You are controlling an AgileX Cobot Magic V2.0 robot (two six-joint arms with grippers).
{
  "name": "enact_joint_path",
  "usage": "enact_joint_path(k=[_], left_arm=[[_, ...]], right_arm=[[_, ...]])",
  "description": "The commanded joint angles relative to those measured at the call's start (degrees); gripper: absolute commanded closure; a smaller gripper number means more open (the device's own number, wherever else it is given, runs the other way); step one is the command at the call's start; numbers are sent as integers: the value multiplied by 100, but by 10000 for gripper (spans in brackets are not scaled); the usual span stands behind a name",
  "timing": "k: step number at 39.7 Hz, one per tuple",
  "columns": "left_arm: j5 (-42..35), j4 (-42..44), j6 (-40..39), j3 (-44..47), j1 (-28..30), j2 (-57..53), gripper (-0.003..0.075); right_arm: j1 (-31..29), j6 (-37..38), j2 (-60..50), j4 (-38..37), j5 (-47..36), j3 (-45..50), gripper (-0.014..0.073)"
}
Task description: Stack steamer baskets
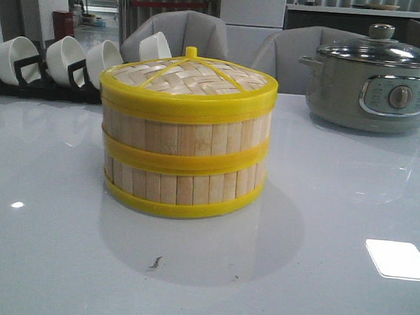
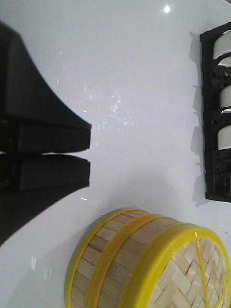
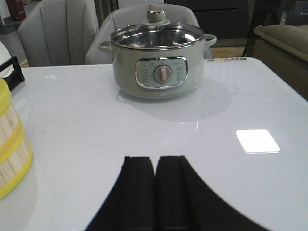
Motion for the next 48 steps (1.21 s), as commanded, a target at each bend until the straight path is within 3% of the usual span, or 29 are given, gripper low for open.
enact_joint_path(k=[1,17,24,34,48], left_arm=[[-459,0,-6,-172,-34,-49,636],[-663,0,-6,-87,-96,-638,636],[-1284,0,-6,643,220,-1918,636],[-1116,-44,-31,1704,926,-3835,636],[-1327,-241,-58,2766,1243,-4671,636]], right_arm=[[-44,-67,12,-88,-464,-154,553],[-44,-67,12,-88,-464,-154,553],[-44,-67,12,-88,-464,-154,553],[-44,-67,12,-88,-464,-154,553],[-44,-67,12,-88,-464,-154,553]])
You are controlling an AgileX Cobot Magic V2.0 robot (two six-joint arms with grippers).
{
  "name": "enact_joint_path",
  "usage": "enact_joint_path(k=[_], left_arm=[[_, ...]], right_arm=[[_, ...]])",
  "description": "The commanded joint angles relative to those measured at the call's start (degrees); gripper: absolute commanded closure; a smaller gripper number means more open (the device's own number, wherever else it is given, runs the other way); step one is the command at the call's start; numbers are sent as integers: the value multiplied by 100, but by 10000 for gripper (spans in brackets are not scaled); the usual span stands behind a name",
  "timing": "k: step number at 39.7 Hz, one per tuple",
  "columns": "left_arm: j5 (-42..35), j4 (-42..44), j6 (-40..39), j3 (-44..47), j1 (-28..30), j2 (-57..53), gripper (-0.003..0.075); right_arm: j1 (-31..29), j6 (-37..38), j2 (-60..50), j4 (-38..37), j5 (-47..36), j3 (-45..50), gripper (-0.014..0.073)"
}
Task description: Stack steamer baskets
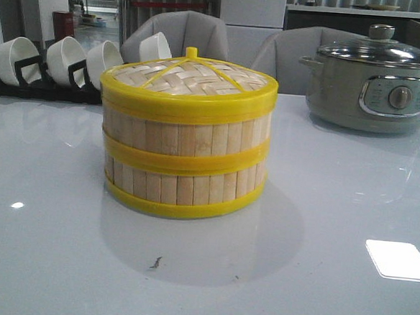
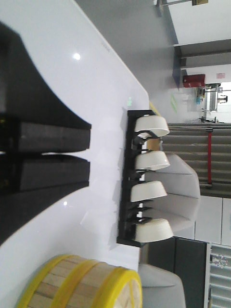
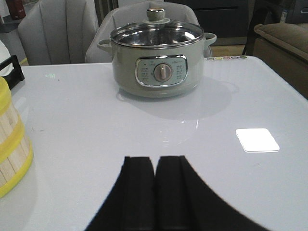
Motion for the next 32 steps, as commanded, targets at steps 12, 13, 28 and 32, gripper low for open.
enact_joint_path(k=[12,13,28,32], left_arm=[[-823,-82,-58,309,5,-91,636],[-823,-82,-58,309,5,-91,636],[-812,-184,-58,309,5,-64,636],[-797,-325,-68,309,5,-41,636]], right_arm=[[-44,-67,12,-88,-488,-165,553],[-44,-67,12,-88,-488,-165,553],[-44,-67,12,-88,-488,-165,553],[-44,-67,12,-88,-488,-165,553]])
